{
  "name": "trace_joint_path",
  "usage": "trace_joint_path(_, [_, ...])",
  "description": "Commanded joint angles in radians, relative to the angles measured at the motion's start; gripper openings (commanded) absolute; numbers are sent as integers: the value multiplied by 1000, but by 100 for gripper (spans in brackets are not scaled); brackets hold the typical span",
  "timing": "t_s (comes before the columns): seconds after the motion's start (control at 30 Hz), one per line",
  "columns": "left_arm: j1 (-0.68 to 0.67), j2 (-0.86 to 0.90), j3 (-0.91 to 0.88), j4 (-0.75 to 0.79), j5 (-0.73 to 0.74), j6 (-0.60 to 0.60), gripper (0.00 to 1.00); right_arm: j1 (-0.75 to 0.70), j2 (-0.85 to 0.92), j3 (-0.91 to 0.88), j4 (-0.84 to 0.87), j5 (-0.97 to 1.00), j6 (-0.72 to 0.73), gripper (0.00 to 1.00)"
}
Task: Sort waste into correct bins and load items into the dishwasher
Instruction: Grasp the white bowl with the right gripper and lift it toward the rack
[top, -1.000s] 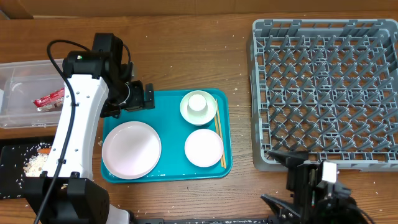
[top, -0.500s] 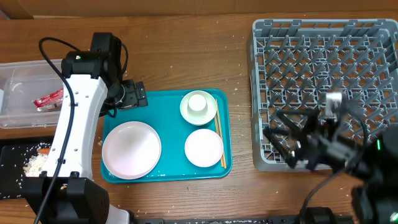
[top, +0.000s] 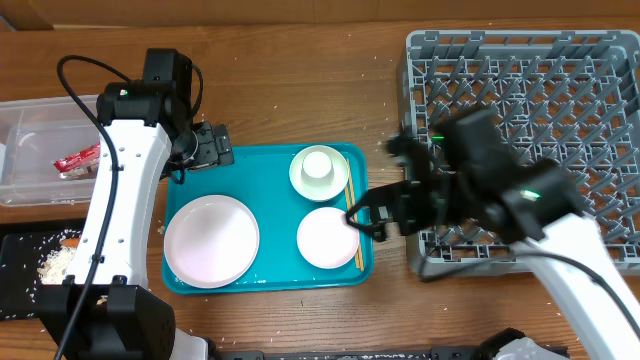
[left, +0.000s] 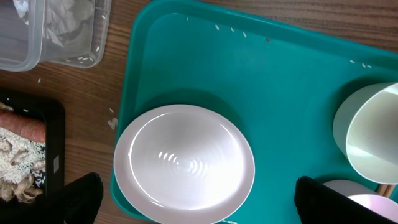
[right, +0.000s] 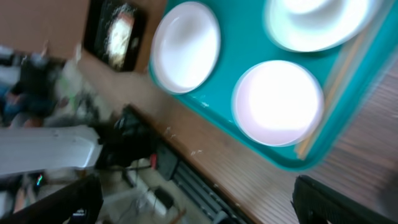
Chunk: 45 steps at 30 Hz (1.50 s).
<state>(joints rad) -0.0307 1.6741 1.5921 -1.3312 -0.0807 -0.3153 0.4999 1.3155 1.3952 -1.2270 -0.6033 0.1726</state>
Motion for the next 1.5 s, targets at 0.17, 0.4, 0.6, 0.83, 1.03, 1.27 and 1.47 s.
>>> trace_joint_path(0.17, [26,3,-2,-6,-61,35,100,279,234,32,161,238,170,100])
trace_joint_path(0.4, [131,3,-2,-6,-56,12,100,369,449,32,169,434,325,100])
trace_joint_path(0.6, [208,3,-2,-6,-50,12,100,369,509,31,249,395,325,100])
trace_joint_path(0.83, [214,3,-2,-5,-50,12,100,376,528,31,262,509,379,84])
trace_joint_path(1.03, [214,3,-2,-2,-50,12,100,402,600,31,263,536,437,87])
trace_joint_path(1.27, [214,3,-2,-2,-50,12,100,431,658,30,272,558,491,76])
trace_joint_path(1.47, [214,3,-2,-2,-50,12,100,452,672,30,274,568,496,58])
